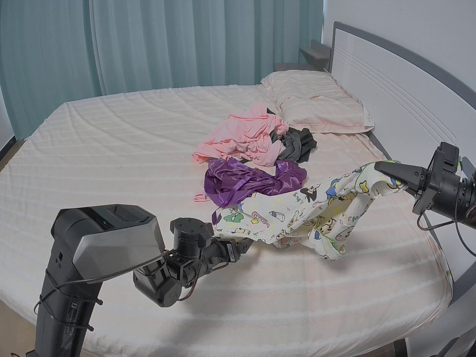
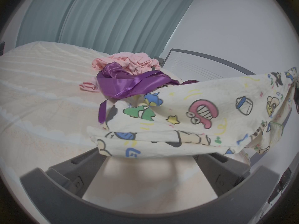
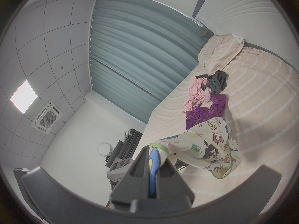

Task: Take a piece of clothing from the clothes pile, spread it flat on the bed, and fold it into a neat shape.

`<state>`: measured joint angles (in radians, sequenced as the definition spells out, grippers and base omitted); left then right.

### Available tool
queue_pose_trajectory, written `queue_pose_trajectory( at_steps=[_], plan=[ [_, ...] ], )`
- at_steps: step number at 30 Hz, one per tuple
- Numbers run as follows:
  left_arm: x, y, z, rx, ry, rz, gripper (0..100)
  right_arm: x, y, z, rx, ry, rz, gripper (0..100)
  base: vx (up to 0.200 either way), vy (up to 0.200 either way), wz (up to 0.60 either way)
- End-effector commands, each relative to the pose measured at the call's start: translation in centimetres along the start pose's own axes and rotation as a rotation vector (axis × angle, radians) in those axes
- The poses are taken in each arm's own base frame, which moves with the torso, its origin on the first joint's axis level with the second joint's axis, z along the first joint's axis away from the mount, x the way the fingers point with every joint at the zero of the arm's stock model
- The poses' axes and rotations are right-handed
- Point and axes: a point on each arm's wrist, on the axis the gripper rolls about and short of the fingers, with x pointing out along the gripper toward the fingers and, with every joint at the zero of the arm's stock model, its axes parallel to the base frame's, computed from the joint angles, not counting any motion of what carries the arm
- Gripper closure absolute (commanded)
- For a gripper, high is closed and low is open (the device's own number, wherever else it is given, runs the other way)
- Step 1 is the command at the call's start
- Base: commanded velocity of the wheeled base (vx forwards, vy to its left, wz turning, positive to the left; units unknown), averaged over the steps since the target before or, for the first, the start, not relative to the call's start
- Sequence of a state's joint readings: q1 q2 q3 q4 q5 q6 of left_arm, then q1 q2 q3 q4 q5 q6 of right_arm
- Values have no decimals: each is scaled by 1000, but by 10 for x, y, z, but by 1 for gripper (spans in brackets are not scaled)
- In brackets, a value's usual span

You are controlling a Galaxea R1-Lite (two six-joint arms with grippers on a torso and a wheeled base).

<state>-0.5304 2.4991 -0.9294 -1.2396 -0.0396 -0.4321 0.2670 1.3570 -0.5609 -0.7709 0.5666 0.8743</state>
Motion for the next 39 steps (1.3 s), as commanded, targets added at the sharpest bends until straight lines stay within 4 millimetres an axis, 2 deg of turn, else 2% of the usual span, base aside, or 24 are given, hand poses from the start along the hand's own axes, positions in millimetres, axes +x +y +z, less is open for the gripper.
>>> queue_pose_trajectory(
  at_steps=[1,5,6,10,15,23,27,30,35,38,39],
  plan=[
    [-1,-17,-1,17,1,-46,0,4,-3,0,7,11,-5,100,0,0,0],
    [6,-22,-2,27,-3,-60,0,5,0,1,1,9,5,100,0,0,0],
    [8,-21,-5,27,3,-59,100,5,-1,1,2,10,4,100,0,0,0],
    [9,-21,-7,26,3,-59,100,5,-2,0,4,11,0,100,0,0,0],
    [1,-14,-13,26,30,-25,100,4,-5,-2,12,12,-15,100,0,0,0],
    [-46,-6,-5,13,4,-1,100,4,-12,-1,24,9,-40,100,0,0,0],
    [-81,-10,5,7,-35,-1,100,2,-19,0,35,-1,-67,100,0,0,0],
    [-92,-10,11,10,-45,2,100,1,-22,0,40,-5,-79,100,0,0,0],
    [-77,-5,25,21,-94,18,100,0,-23,0,42,-6,-83,100,0,0,0],
    [-63,-4,25,31,-37,42,100,1,-21,1,37,-9,-76,100,0,0,0],
    [-60,-5,26,39,-25,44,0,1,-20,2,34,-11,-72,100,0,0,0]
  ],
)
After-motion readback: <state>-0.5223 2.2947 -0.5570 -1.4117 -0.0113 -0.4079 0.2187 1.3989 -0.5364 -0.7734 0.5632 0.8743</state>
